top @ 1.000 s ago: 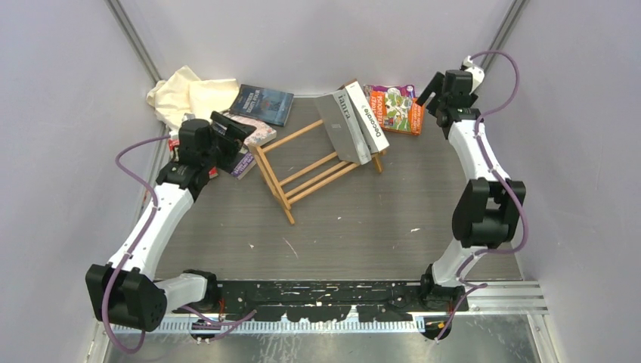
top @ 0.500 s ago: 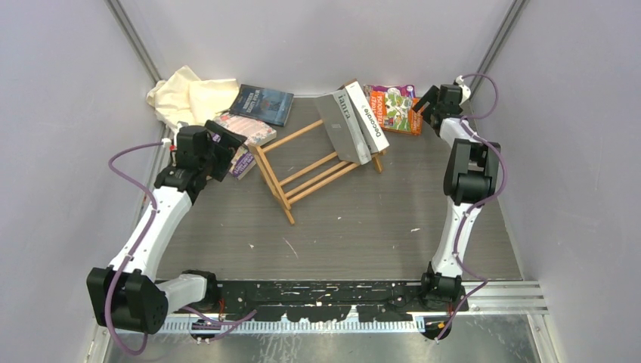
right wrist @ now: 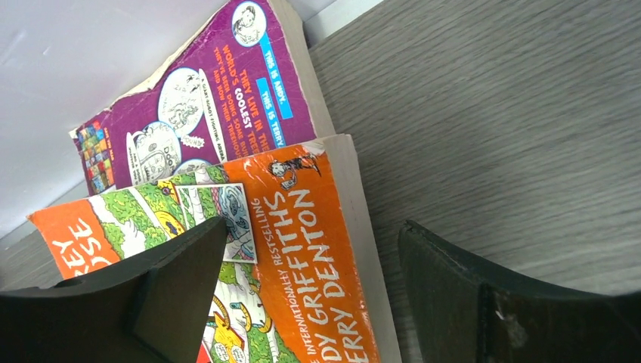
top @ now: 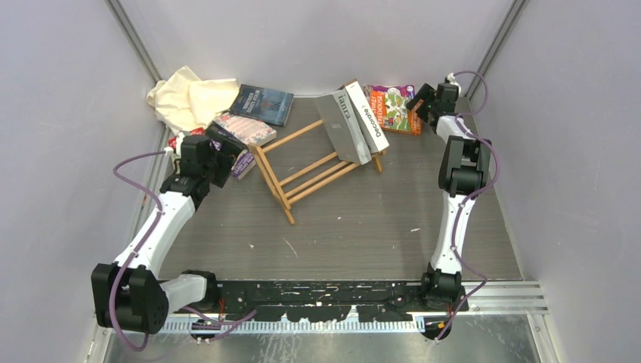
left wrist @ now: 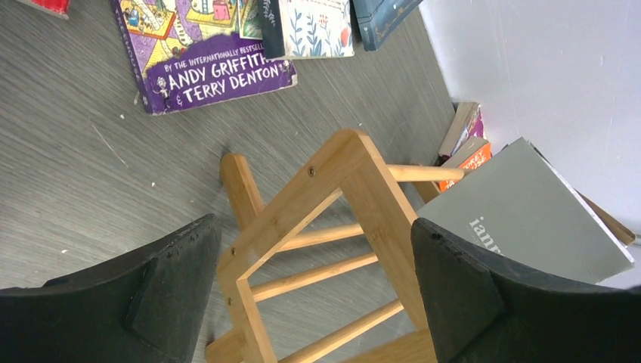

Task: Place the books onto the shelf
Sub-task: Pick up the book from the center of the board.

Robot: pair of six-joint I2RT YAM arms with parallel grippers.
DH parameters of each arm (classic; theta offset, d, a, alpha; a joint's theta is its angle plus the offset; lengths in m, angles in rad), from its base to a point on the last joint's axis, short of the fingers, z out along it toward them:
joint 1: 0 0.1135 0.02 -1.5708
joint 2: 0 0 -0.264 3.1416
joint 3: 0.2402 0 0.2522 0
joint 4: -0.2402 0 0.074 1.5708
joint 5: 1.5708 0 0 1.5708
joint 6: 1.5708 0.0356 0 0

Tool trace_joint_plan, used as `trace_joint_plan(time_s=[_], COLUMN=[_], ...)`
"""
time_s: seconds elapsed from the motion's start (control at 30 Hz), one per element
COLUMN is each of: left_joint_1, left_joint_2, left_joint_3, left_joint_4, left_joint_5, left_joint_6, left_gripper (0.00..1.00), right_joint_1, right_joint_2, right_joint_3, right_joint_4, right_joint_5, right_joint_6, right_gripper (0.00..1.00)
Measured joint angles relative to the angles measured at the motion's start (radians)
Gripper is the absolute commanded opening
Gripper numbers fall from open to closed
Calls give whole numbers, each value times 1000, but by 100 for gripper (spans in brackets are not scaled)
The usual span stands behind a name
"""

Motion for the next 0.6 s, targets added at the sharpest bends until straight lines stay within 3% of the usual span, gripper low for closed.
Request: trace_joint_plan(time_s=[0.6], left_joint_1=[21], left_joint_2=[42], left_joint_3=[-3], left_joint_4=[70], left_joint_5=[2], left_joint_6=[0], left_gripper=[94], right_joint_1=[-17], right_joint_2=[35], right_joint_3=[-3], right_joint_4=[47], right_joint_5=[-150], right_joint_6=[114], right_gripper=[84])
